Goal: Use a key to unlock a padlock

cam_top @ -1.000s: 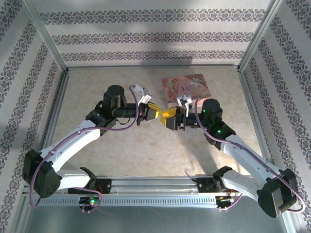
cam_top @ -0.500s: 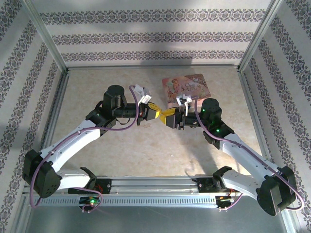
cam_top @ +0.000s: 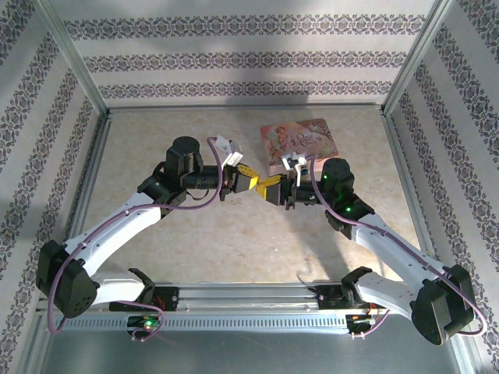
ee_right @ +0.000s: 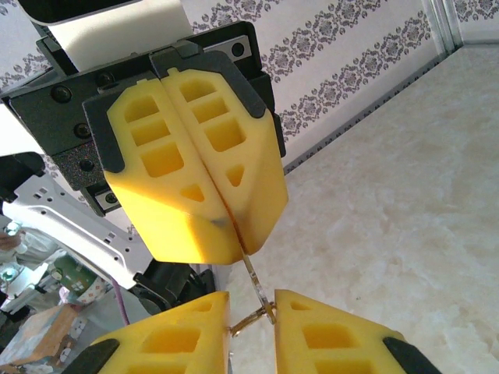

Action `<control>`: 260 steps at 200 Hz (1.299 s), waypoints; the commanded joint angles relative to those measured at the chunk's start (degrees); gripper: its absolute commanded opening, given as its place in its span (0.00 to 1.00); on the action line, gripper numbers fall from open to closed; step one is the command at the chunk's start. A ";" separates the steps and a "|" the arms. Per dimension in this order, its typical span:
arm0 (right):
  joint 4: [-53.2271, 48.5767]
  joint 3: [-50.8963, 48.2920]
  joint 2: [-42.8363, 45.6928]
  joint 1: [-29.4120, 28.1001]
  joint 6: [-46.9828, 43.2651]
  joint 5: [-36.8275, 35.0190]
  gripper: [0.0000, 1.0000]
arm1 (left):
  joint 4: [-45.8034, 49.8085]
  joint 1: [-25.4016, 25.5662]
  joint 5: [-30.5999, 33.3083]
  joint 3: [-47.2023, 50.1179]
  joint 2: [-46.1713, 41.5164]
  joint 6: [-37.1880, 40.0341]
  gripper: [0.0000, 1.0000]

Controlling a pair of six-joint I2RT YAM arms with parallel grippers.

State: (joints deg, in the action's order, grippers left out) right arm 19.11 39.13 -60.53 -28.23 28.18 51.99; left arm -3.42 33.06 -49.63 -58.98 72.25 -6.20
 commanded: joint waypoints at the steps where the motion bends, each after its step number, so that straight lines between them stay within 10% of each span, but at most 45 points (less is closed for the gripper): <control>1: 1.45 -0.55 -0.04 0.19 -0.32 1.34 0.18 | -1.03 0.89 0.11 -0.21 -1.38 1.15 0.00; 101: -0.13 -0.38 0.33 0.19 -2.47 -0.63 0.00 | -1.75 0.87 0.36 0.34 -1.71 0.94 0.00; 140: -4.77 -0.07 1.42 0.19 -5.74 -2.96 0.00 | -3.72 0.82 2.59 1.40 -3.17 0.48 0.25; 181: -15.07 1.23 2.99 0.45 -11.39 -9.21 0.00 | -5.96 0.32 17.81 4.73 -6.88 -0.11 0.76; 221: -23.76 1.84 4.44 0.89 -15.81 -17.42 0.00 | -5.77 -2.08 34.41 7.29 -5.87 -6.18 0.93; 260: -28.70 0.88 7.22 0.98 -17.91 -23.60 0.00 | -2.69 -3.82 37.94 5.84 1.39 -15.32 1.00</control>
State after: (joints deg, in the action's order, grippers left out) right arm -4.82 39.38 -55.83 -27.83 13.45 34.20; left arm -7.03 30.57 -17.41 -52.18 69.32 -13.87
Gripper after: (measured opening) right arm 0.044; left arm 0.993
